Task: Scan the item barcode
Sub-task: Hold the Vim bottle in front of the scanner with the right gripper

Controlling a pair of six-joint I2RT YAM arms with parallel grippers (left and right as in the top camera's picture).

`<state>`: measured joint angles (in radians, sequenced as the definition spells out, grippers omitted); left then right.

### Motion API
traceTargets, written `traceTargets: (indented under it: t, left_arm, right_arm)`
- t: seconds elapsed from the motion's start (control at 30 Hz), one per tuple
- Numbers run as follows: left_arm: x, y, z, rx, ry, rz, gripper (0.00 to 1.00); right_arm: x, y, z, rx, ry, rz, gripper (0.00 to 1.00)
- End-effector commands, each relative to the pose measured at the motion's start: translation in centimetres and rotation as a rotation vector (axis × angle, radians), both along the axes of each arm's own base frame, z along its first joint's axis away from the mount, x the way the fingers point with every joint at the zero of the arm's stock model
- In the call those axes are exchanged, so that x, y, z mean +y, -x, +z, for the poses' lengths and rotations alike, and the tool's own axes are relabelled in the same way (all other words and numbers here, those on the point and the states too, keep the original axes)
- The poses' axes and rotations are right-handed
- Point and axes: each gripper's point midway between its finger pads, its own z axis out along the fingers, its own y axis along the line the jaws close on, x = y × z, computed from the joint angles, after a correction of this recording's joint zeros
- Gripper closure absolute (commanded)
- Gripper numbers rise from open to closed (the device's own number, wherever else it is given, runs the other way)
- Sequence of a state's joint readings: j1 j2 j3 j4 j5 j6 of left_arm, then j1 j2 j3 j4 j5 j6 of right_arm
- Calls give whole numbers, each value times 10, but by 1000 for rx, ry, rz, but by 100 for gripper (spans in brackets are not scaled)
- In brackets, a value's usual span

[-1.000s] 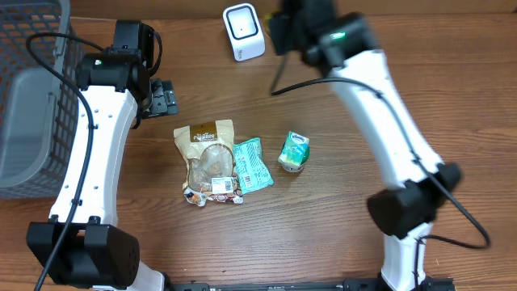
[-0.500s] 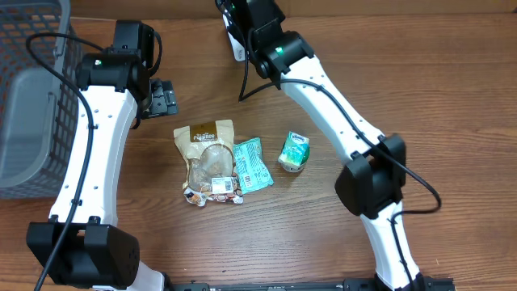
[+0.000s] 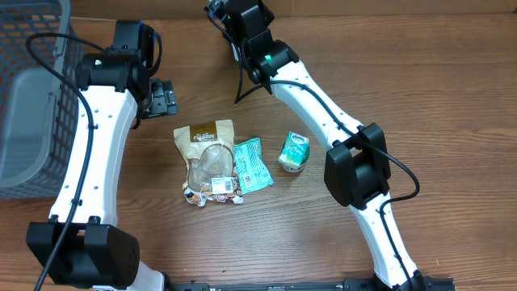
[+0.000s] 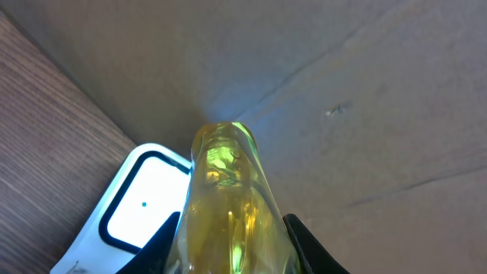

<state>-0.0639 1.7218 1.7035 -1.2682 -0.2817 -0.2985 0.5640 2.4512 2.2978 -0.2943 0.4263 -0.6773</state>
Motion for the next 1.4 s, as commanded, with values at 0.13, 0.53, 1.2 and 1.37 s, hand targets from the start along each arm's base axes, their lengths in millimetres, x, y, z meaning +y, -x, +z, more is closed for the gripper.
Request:
traceTargets:
  t: [0.13, 0.53, 1.2, 1.37]
  left_arm:
    - [4, -3, 3, -9, -14, 2, 1]
    - [4, -3, 3, -9, -14, 2, 0]
    - [4, -3, 3, -9, -14, 2, 0]
    - [4, -3, 3, -9, -14, 2, 0]
  right_arm:
    - [-8, -13, 0, -36, -2, -22, 96]
    - [-7, -26, -12, -92, -8, -33, 96]
    - [-18, -35, -28, -80, 0, -52, 96]
    - [-16, -33, -30, -73, -1, -54, 96]
